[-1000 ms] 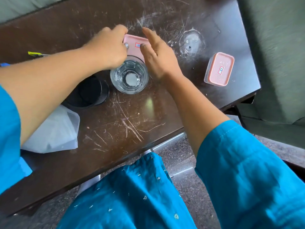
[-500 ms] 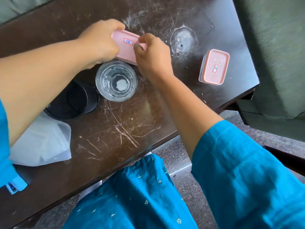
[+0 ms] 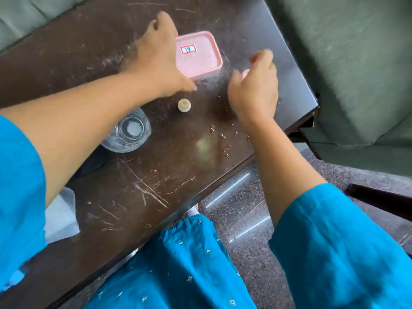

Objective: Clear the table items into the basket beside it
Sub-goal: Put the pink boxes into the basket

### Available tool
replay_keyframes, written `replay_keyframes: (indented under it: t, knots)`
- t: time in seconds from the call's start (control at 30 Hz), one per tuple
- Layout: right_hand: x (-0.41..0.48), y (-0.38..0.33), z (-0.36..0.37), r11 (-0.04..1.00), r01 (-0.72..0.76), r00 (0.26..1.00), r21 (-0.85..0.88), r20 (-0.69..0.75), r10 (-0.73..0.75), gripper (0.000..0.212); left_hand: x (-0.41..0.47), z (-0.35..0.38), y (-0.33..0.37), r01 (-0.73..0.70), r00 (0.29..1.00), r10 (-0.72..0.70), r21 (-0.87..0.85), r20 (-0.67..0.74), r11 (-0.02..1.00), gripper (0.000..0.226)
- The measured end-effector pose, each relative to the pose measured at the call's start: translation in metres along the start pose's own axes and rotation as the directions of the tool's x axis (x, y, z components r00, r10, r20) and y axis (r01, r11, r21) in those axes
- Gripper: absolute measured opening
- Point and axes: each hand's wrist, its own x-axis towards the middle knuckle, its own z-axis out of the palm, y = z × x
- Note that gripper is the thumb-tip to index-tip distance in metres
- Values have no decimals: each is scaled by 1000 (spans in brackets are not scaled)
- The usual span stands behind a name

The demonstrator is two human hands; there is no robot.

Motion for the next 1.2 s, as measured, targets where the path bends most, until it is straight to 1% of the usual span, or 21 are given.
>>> replay_keyframes:
  t: [0.1,0.17,0.23,0.3,0.4,0.53,0.6,0.7,0.77,0.87,0.93,1.0,1.1,1.2]
  knots:
    - [-2,27,2,971,-37,993,-237,97,61,54,1,19,10,15,999,-13,-39,34,999,80]
    - [-6,32,8,946,-45,978,-321,180,107,57,0,29,12,12,999,-10,-48,51,999,77]
    - [-6,33,11,939,-74,967,-336,206,150,53,-2,38,12,2,998,1,-43,60,999,80]
    - [-6,33,10,953,-78,967,-293,210,143,54,-3,43,10,-2,999,4,-47,49,999,79]
    - [-6,23,4,977,-15,982,-214,178,55,58,-4,39,8,8,1000,-9,-75,-1,997,75]
    - [-7,-8,-3,987,114,987,-112,127,-100,66,-7,10,-3,1,995,-10,-93,-98,996,68]
    - [-13,-31,-4,978,194,975,-77,128,-183,69,-11,-13,-17,1,989,-15,-98,-150,995,68]
    - [-28,-72,0,956,292,952,-38,113,-286,76,-22,-56,-50,-22,982,6,-84,-190,996,82]
    - [-42,-103,6,934,356,929,-20,116,-352,78,-38,-87,-77,-19,982,4,-79,-191,997,82]
    - [-67,-151,18,897,442,889,16,125,-440,80,-75,-132,-119,30,972,-45,-68,-229,997,82]
    - [-94,-188,29,862,505,850,44,152,-505,81,-109,-163,-151,85,955,-98,-60,-278,995,82]
    - [-123,-222,38,804,593,787,49,179,-591,82,-146,-191,-182,156,932,-170,-70,-319,985,82]
    - [-181,-279,54,649,757,618,67,249,-746,82,-215,-239,-234,276,888,-287,-83,-360,958,84]
    - [-249,-327,77,509,849,446,144,322,-835,80,-289,-280,-286,410,830,-424,-120,-362,904,86]
